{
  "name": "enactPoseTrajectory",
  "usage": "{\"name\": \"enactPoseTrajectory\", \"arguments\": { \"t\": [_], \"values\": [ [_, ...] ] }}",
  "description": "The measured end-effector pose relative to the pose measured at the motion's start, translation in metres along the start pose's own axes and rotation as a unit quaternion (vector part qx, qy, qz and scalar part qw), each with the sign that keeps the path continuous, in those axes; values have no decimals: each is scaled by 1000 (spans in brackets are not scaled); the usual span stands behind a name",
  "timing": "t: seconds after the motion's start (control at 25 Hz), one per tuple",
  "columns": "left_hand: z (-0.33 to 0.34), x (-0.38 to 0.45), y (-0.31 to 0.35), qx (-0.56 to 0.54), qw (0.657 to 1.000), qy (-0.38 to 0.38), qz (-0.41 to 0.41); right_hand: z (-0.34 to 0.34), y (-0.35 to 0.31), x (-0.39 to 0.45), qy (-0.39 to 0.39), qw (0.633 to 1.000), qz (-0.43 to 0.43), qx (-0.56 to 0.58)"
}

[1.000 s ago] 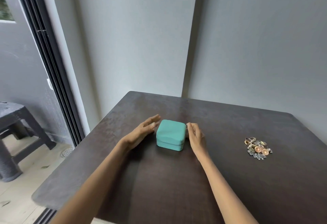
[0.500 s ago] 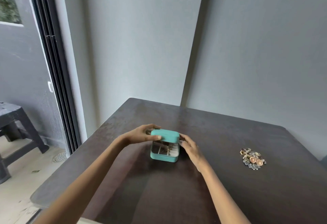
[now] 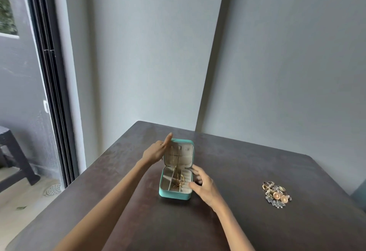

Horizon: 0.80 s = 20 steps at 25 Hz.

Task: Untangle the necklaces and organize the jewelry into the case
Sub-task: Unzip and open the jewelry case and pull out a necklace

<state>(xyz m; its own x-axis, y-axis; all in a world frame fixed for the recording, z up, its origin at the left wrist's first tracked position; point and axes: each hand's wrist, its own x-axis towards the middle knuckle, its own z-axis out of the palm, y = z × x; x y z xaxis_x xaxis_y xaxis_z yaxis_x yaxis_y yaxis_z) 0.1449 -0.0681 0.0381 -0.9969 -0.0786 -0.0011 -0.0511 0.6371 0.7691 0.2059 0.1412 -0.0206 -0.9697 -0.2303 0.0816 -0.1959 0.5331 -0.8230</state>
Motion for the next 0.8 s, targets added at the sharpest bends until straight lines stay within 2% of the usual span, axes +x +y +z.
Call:
{"name": "enactPoseTrajectory", "arguments": {
  "t": [0.16, 0.28, 0.36, 0.48, 0.64, 0.8],
  "values": [
    [18, -2, -16, -75, 992, 103, 5, -2, 2, 3, 2, 1000, 13, -7],
    [26, -14, -37, -221, 969, 107, -7, 1, 1, 4, 16, 1000, 9, -2],
    [28, -23, -46, -266, 959, 98, -3, 3, 1, 3, 34, 999, 7, 0],
    [24, -29, -49, -258, 962, 84, 4, 9, -2, 2, 42, 999, 4, 12],
    [15, -33, -58, -144, 979, 142, 1, 39, -19, -1, 35, 998, -36, 23],
    [-1, -41, -71, -133, 980, 148, 1, 50, -26, 2, 22, 999, -49, 6]
  ]
}}
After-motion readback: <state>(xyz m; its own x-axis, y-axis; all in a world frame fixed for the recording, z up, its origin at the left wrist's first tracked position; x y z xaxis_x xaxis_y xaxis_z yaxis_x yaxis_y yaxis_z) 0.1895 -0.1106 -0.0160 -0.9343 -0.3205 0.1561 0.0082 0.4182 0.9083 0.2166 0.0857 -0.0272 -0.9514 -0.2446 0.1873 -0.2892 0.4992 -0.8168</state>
